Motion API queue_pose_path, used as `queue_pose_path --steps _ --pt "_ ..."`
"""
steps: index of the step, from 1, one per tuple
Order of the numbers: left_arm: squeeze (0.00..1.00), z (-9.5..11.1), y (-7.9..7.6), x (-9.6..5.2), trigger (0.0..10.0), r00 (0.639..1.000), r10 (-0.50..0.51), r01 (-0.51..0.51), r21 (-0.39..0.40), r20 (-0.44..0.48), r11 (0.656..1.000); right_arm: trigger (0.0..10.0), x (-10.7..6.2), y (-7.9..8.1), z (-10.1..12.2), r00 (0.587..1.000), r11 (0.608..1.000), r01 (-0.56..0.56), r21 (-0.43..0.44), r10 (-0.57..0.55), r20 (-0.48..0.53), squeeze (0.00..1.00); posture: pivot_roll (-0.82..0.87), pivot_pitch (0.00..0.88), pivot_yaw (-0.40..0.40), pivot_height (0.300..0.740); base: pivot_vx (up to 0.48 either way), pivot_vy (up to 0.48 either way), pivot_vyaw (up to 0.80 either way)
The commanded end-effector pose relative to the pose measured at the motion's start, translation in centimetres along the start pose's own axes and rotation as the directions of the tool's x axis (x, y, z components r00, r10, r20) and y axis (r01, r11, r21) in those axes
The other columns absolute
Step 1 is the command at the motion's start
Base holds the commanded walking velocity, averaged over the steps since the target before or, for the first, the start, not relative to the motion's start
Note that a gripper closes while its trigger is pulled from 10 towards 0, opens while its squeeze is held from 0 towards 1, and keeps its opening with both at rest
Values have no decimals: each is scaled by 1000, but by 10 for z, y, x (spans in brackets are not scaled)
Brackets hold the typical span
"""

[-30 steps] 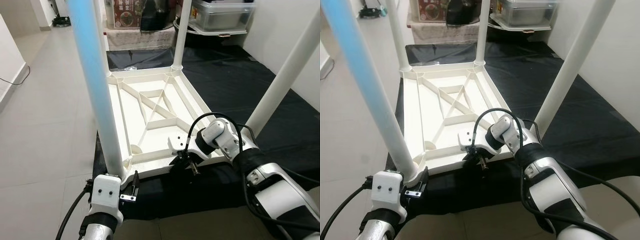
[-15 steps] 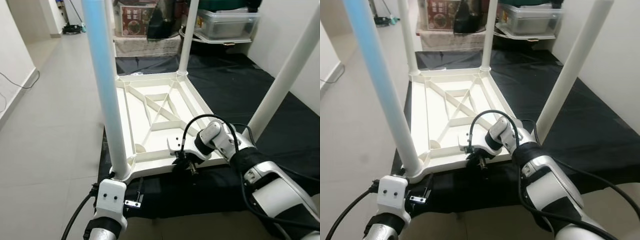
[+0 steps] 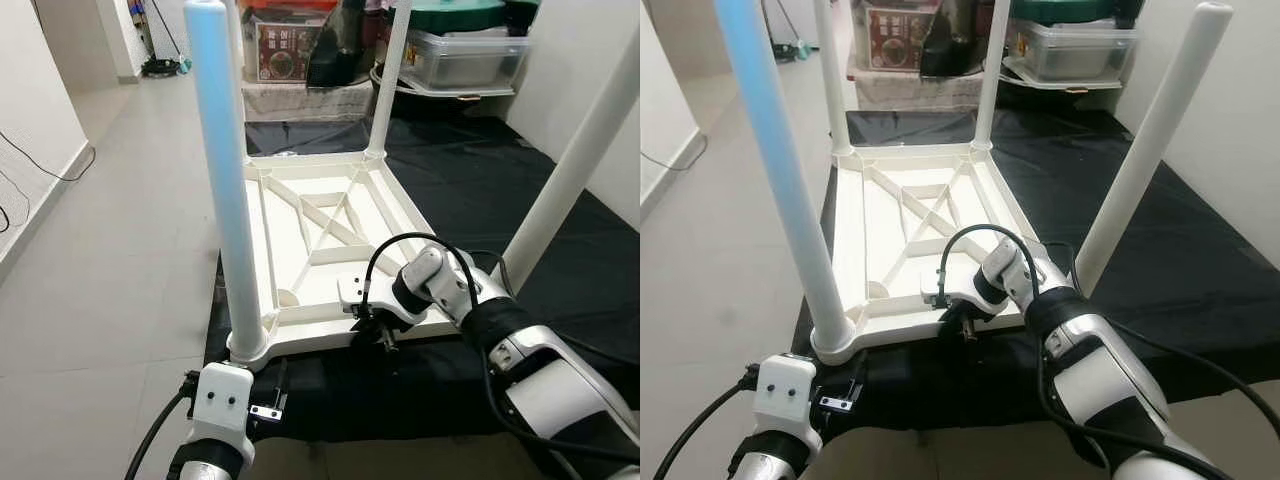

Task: Building children table

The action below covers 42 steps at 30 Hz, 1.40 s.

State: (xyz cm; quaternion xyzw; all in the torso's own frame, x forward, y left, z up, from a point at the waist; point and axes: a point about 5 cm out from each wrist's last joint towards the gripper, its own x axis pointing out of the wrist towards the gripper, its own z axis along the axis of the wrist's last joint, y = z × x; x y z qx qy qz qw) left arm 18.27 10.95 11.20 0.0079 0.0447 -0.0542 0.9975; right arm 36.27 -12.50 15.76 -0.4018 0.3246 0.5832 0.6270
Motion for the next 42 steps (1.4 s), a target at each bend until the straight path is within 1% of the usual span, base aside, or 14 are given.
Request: queue_pose_path --steps 1,9,10,11,12,13,20,21,24,25,26,27,34,42 --pt "0 -5 -3 -1 10000 1000 -12 12 -5 -20 1000 0 -4 -6 -12 993 993 101 66 -97 -62 0 -4 37 -61 740 0 0 0" --pt "0 -4 -2 -1 10000 1000 -11 11 -4 -19 1000 0 -1 -6 -11 992 984 119 132 -111 -65 0 -3 38 -62 740 0 0 0" --pt "0 -4 -2 -1 10000 1000 -10 10 -4 -19 1000 2196 -1 -7 -10 991 983 129 133 -121 -64 0 -3 38 -62 740 0 0 0" --pt "0 -4 -2 -1 10000 1000 -9 9 -4 -19 1000 7412 0 -7 -10 989 982 141 125 -133 -66 0 -3 38 -62 740 0 0 0" --pt "0 -4 -2 -1 10000 1000 -9 9 -4 -19 1000 7412 0 -7 -10 989 982 141 125 -133 -66 0 -3 38 -62 740 0 0 0" --pt "0 -4 -2 -1 10000 1000 -9 9 -4 -19 1000 10000 0 -8 -10 985 982 161 101 -154 -76 0 -3 38 -62 740 0 0 0" --pt "0 -4 -3 0 10000 1000 -9 9 -5 -21 1000 10000 1 -8 -10 985 979 167 113 -160 -71 0 -4 39 -64 740 0 0 0" --pt "0 -4 -3 -1 10000 1000 -7 7 -5 -20 1000 10000 0 -7 -9 989 981 150 124 -146 -37 1000 -4 39 -64 740 0 0 0" --pt "0 -3 -3 0 10000 1000 -6 6 -5 -19 1000 10000 -1 -8 -8 988 978 153 145 -153 -12 1000 -4 39 -67 740 0 0 0" --pt "0 -3 -3 0 10000 1000 -4 4 -5 -19 1000 10000 -6 -9 -7 986 973 163 161 -167 10 188 -4 39 -67 740 0 0 0" --pt "0 -3 -3 0 10000 1000 -4 4 -5 -19 1000 10000 -6 -9 -7 986 973 163 161 -167 10 188 -4 39 -67 740 0 0 0" --pt "0 -3 -3 0 10000 1000 -3 3 -5 -19 1000 10000 -10 -8 -8 988 976 151 154 -156 21 0 -4 39 -67 740 0 0 0" --pt "0 -4 -2 0 10000 1000 -2 2 -5 -22 1000 10000 -30 3 -8 991 995 23 97 -36 132 0 -5 38 -67 740 0 0 0" --pt "0 -4 -2 0 10000 1000 -15 15 -9 -23 1000 10000 -65 22 -14 883 994 -78 76 34 467 0 -15 34 -56 740 0 0 0"
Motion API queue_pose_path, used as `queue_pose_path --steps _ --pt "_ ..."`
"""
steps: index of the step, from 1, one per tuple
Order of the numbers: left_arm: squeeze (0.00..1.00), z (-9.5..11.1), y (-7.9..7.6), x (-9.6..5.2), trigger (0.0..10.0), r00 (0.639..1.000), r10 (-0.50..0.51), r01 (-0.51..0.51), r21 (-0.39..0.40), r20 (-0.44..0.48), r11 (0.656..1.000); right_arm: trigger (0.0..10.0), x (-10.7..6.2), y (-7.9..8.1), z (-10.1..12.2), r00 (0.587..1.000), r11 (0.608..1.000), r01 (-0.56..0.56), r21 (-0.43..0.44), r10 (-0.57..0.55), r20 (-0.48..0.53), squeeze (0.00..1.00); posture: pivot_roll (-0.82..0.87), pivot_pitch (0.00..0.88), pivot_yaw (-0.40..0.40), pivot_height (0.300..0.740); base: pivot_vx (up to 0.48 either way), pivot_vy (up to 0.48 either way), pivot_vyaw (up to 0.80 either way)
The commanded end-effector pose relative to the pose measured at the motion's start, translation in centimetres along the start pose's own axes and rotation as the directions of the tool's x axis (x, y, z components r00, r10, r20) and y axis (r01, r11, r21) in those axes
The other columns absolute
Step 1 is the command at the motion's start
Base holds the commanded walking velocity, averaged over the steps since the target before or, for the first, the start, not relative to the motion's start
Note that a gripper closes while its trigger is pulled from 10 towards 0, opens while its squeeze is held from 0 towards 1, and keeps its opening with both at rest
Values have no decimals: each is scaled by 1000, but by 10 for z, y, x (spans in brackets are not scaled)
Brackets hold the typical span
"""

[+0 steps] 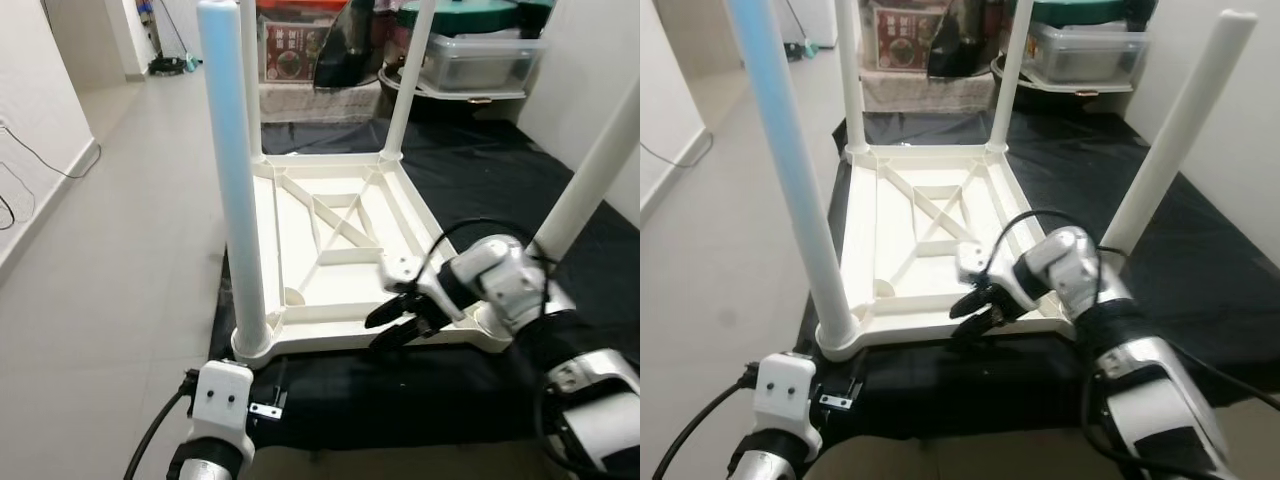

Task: Building children table

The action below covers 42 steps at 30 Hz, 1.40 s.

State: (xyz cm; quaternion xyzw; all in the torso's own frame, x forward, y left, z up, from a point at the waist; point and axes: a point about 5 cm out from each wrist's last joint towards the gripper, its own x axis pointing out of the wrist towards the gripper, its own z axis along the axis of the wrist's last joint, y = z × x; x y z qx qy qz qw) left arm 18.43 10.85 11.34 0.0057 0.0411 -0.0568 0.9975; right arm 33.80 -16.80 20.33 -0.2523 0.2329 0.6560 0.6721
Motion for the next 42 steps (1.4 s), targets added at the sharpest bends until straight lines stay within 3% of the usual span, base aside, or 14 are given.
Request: queue_pose_path --steps 1,4,6,12,15,18,20,22,27,29,32,33,37,42 --pt "0 -6 -1 -1 10000 1000 -10 9 -5 -30 1000 10000 -1 4 2 994 1000 3 20 -5 105 0 -15 34 -56 740 0 0 0" --pt "0 -6 0 -1 10000 999 -16 16 1 -29 1000 10000 5 8 4 968 998 53 45 -62 243 0 -13 32 -56 740 0 0 0" --pt "0 -6 1 -2 10000 1000 -13 13 13 -23 1000 10000 26 18 5 918 984 153 92 -176 357 0 -10 30 -54 740 0 0 0" --pt "0 -6 2 -2 10000 1000 -5 5 21 -23 1000 10000 54 32 8 830 947 211 243 -305 467 0 -8 25 -49 740 0 0 0" --pt "0 -7 3 -1 10000 1000 -4 5 23 -27 1000 10000 68 34 12 718 878 316 358 -468 514 0 -12 22 -47 740 -90 0 0" --pt "0 -7 3 -1 10000 1000 -4 4 23 -27 1000 10000 71 34 12 686 852 354 387 -517 512 0 -12 22 -47 740 -283 0 0" --pt "0 -7 3 -1 10000 1000 -5 6 28 -26 1000 10000 78 38 7 565 728 484 485 -684 462 0 -12 22 -47 740 -308 0 0" --pt "0 -7 2 -1 10000 1000 -7 8 34 -23 999 10000 85 42 2 507 644 566 514 -764 398 0 -12 22 -47 740 -309 0 0" --pt "0 -8 3 -1 10000 1000 0 1 38 -23 999 10000 96 50 0 506 607 595 527 -793 341 0 -12 22 -47 740 -122 0 0" --pt "0 -8 4 -1 10000 1000 4 -3 37 -28 999 10000 102 53 -2 492 568 604 559 -817 299 0 -2 20 -45 740 0 0 0" --pt "0 -9 4 -1 10000 1000 3 -2 39 -29 999 10000 105 55 -4 485 560 602 570 -823 296 0 1 18 -47 740 0 0 0" --pt "0 -9 4 -1 10000 1000 2 -1 41 -30 999 10000 105 57 -7 455 531 638 557 -844 284 0 1 18 -47 740 0 0 0" --pt "0 -10 4 -1 10000 1000 1 1 45 -31 999 10000 112 63 -19 476 523 685 507 -848 232 0 2 12 -42 740 0 0 0" --pt "0 -10 4 -1 10000 1000 -4 5 47 -31 999 10000 112 66 -18 463 527 636 564 -845 268 0 2 7 -39 740 0 0 0"
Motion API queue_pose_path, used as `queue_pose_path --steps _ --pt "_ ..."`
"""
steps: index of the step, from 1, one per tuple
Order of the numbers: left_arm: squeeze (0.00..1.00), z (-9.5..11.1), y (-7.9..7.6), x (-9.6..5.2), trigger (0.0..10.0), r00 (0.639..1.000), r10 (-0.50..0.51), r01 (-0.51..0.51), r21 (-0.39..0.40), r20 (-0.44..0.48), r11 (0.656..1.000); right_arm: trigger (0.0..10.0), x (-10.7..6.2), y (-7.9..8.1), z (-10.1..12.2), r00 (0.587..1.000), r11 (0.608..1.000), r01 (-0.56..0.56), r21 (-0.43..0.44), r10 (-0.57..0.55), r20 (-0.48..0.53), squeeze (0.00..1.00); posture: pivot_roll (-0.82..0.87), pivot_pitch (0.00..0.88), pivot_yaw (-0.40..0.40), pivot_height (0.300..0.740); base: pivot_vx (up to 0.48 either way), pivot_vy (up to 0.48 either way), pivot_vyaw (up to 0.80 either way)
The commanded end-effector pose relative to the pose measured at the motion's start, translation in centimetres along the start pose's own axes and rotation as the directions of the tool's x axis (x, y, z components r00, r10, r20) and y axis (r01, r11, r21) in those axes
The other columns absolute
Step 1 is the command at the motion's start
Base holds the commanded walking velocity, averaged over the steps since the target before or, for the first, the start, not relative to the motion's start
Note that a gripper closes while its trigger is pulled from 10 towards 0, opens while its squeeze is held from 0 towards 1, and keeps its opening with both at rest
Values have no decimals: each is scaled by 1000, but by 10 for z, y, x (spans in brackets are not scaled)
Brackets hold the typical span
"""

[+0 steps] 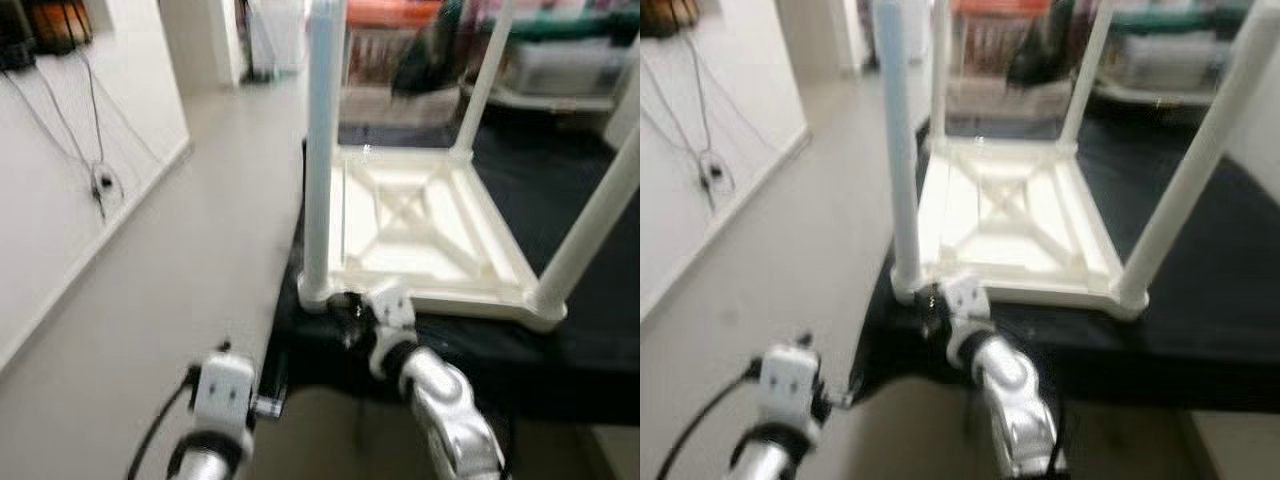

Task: Building children table

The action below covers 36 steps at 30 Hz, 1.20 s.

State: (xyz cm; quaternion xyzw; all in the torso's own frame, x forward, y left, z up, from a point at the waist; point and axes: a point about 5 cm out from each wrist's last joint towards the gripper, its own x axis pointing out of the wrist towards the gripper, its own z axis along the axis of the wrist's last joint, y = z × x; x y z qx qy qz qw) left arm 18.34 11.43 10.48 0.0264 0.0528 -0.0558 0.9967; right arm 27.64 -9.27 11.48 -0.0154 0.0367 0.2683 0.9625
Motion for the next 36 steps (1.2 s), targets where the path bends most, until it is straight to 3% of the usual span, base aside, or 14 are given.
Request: queue_pose_path --steps 1,5,13,19,36 --pt "0 -1 -1 0 10000 1000 -9 9 8 -5 1000 10000 -1 -1 0 1000 1000 12 16 -12 18 0 2 7 -39 740 0 0 0" --pt "0 -2 -2 0 10000 1000 -12 12 19 -3 1000 10000 -3 -3 0 999 999 34 29 -35 23 0 2 1 -36 740 0 0 0" --pt "0 -2 -1 0 10000 1000 -6 6 17 -7 1000 10000 -4 -5 -1 998 998 59 4 -59 28 0 1 0 -35 740 0 0 -797" --pt "0 -1 -4 0 10000 1000 -28 28 57 6 998 10000 -4 -4 -1 998 998 57 6 -57 34 0 1 0 -36 740 0 0 -294" --pt "0 -2 -2 0 10000 1000 -31 31 31 1 999 10000 0 -7 -1 996 997 80 19 -81 40 0 5 0 -34 740 0 -464 0"
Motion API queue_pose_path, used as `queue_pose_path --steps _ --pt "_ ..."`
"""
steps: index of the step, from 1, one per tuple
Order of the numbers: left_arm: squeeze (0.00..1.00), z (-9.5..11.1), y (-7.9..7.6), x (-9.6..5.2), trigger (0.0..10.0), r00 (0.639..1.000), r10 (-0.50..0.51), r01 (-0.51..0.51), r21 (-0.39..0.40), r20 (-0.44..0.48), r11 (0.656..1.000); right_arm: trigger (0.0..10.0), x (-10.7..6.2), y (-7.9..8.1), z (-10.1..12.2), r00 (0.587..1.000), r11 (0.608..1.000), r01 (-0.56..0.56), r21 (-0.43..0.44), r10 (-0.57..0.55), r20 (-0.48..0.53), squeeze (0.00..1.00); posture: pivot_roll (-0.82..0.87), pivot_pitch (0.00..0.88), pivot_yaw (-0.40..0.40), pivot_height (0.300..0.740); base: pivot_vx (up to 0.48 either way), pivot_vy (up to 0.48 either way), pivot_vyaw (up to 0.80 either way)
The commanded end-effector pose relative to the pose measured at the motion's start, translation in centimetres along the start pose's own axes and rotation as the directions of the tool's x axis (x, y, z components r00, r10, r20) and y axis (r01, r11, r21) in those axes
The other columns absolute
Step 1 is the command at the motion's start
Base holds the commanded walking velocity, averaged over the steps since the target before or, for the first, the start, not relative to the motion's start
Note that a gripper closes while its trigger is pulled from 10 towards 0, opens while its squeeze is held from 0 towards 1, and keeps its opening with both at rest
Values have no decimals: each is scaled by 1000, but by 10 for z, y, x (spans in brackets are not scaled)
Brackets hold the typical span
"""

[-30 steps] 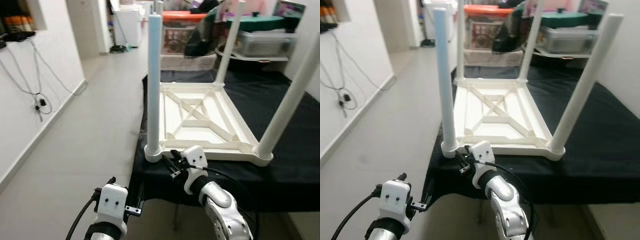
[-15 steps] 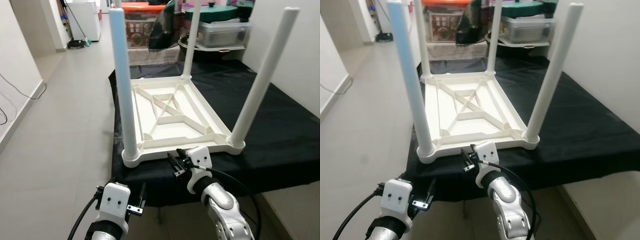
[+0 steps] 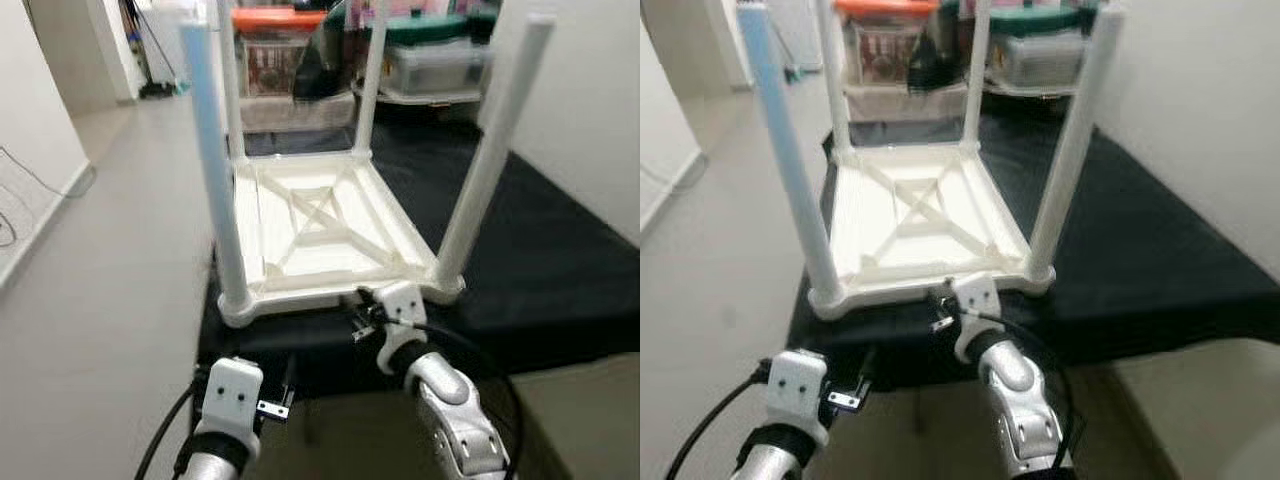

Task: Building children table

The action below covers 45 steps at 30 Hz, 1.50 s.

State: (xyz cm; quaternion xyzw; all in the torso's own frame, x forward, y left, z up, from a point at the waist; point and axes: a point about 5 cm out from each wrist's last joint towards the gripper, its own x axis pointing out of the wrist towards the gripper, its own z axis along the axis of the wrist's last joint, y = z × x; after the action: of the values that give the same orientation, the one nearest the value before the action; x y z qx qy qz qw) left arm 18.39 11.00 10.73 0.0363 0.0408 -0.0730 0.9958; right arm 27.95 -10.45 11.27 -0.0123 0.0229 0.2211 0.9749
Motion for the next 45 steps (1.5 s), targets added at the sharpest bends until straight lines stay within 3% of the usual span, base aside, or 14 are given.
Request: queue_pose_path --steps 1,16,26,33,40,44,45 --pt "0 -5 2 -1 10000 1000 0 0 8 -23 1000 10000 3 5 1 1000 1000 -18 17 18 12 0 5 0 -34 740 0 -465 0" --pt "0 -6 5 -2 10000 1000 11 -11 -9 -16 1000 10000 4 6 0 999 999 -41 28 41 17 0 4 0 -35 740 203 -397 0" --pt "0 -5 11 -2 10000 998 68 -68 -57 -7 996 10000 6 6 1 998 998 -55 44 54 15 0 5 0 -39 740 157 0 0" --pt "0 -5 12 -2 10000 997 79 -80 -56 -8 995 10000 11 8 9 997 998 -61 3 61 50 0 4 0 -38 740 0 0 0" --pt "0 -5 13 -1 10000 997 78 -78 -58 -3 995 10000 18 -5 16 997 1000 17 22 -18 72 0 4 0 -38 740 0 0 711" --pt "0 -5 12 -1 10000 997 74 -74 -57 -4 996 10000 27 -23 28 991 994 96 60 -101 92 0 4 0 -38 740 0 0 253" --pt "0 -5 12 -1 10000 997 71 -71 -55 -3 996 10000 32 -37 37 978 983 169 77 -177 109 0 4 0 -38 740 0 0 0"
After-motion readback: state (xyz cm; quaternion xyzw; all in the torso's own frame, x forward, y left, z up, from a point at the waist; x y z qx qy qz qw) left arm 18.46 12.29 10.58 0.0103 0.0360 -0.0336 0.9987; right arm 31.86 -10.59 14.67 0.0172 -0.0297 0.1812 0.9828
